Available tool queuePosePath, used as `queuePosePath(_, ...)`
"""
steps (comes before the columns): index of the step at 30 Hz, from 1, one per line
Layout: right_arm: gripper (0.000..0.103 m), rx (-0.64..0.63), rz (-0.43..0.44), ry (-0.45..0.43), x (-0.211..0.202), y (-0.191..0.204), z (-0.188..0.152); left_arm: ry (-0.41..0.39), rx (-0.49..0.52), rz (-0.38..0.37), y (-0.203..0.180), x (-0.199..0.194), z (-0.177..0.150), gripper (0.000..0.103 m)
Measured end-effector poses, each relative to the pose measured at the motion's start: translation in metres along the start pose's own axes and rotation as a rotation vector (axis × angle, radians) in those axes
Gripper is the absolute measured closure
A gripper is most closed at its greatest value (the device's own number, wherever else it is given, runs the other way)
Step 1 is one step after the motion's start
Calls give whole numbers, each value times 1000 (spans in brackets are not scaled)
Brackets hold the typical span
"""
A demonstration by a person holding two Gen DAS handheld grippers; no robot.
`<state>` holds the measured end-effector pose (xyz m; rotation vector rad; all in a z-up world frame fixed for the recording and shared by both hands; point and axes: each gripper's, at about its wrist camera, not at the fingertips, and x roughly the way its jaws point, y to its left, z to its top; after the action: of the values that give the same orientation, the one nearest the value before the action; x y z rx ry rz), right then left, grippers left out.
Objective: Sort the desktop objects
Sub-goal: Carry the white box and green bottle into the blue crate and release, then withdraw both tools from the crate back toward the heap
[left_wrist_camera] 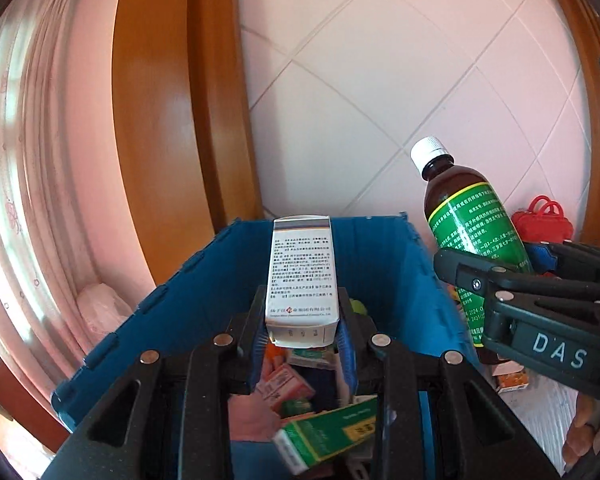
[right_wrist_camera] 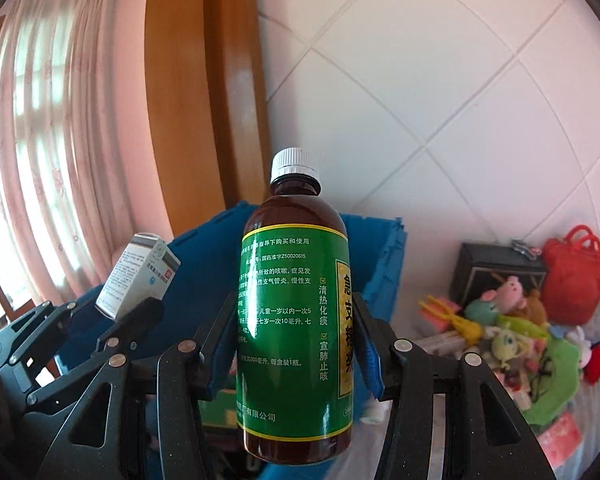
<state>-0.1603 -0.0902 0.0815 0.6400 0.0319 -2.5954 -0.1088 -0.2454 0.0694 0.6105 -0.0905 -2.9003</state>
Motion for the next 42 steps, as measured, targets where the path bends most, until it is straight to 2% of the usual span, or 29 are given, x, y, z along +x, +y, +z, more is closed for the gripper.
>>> queuePosePath(3, 52, 50, -10, 79, 50, 35, 13, 103, -3, -32, 36, 46, 15, 73)
queuePosePath(6, 52, 68, -65, 145, 96, 53, 14, 217, -21, -64, 57, 105, 26, 73)
queuePosePath(8, 52, 73, -98, 190, 124, 57, 10, 277, -10, -76, 64, 138, 28, 73)
queuePosePath(10, 52, 84, -129, 241, 153, 57, 3, 314, 27, -55, 63, 169, 25, 73)
queuePosePath(14, 52, 99, -169, 339, 187, 51, -12, 386, 59, -31, 63, 200, 7, 73)
queuePosePath(16, 52, 90, -193, 370, 195, 50, -18, 421, 66, -31, 57, 200, -2, 73)
queuePosePath(19, 52, 88, -209, 392, 197, 48, -26, 422, 41, -70, 55, 191, -5, 73)
queuePosePath(25, 51, 41, -257, 357, 189, 52, -27, 442, 41, -81, 53, 191, -7, 72)
queuePosePath(29, 32, 15, -311, 308, 181, 57, -20, 424, 21, -59, 58, 189, -5, 73)
queuePosePath(32, 21, 31, -315, 302, 181, 54, -17, 418, -4, -60, 63, 187, -4, 73)
queuePosePath(36, 6, 50, -318, 277, 177, 51, -12, 373, -32, -50, 70, 171, -2, 73)
queuePosePath(38, 1, 53, -309, 253, 170, 50, -10, 357, -51, -69, 74, 161, -2, 72)
queuePosePath(42, 0, 11, -301, 201, 149, 59, -1, 318, -77, -89, 81, 135, -1, 72)
